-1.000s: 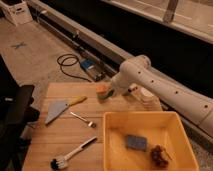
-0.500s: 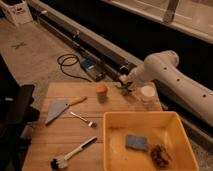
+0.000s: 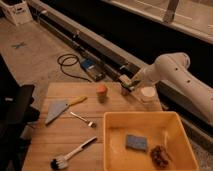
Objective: Place pepper in paper cup
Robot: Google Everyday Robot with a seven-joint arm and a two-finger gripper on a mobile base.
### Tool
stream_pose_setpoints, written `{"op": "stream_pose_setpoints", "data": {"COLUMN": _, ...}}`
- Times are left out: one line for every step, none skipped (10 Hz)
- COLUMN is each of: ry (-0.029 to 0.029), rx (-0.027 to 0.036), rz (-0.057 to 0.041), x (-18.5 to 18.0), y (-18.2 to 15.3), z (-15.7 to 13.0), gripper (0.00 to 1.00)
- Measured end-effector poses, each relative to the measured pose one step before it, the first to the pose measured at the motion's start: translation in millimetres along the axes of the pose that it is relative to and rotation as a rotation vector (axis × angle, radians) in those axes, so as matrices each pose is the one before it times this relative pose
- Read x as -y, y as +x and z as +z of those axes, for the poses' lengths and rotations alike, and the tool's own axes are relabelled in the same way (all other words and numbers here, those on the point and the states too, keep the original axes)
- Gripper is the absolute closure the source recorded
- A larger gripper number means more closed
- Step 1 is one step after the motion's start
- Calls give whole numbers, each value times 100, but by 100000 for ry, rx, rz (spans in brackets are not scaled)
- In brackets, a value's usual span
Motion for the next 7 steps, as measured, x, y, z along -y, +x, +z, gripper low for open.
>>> {"op": "stream_pose_setpoints", "data": {"ry": 14, "rx": 35, "rz": -461, "x": 146, "y": -181, "z": 148, "gripper": 100}}
{"op": "stream_pose_setpoints", "data": {"ry": 187, "rx": -1629, "rz": 715, "x": -72, "y": 297, "z": 13, "gripper": 100}}
{"op": "stream_pose_setpoints", "data": {"ry": 83, "rx": -1791, "rz": 1735, "x": -217, "y": 462, "z": 67, "gripper": 100}}
{"op": "stream_pose_setpoints", "data": {"ry": -30, "rx": -2515, "rz": 2145, "x": -385, "y": 1070, "z": 144, "gripper": 100}}
{"op": "stream_pose_setpoints", "data": {"ry": -259, "rx": -1848, "rz": 2656, "x": -746, "y": 1429, "z": 144, "gripper": 100}}
{"op": "stream_pose_setpoints", "data": {"ry": -635, "rx": -1709, "rz": 3184, "x": -1058, "y": 1615, "z": 191, "gripper": 100}}
{"op": "stream_pose_setpoints", "data": {"ry": -661, "rx": -1245, "rz": 3045, "x": -725, "y": 1269, "z": 382, "gripper": 100}}
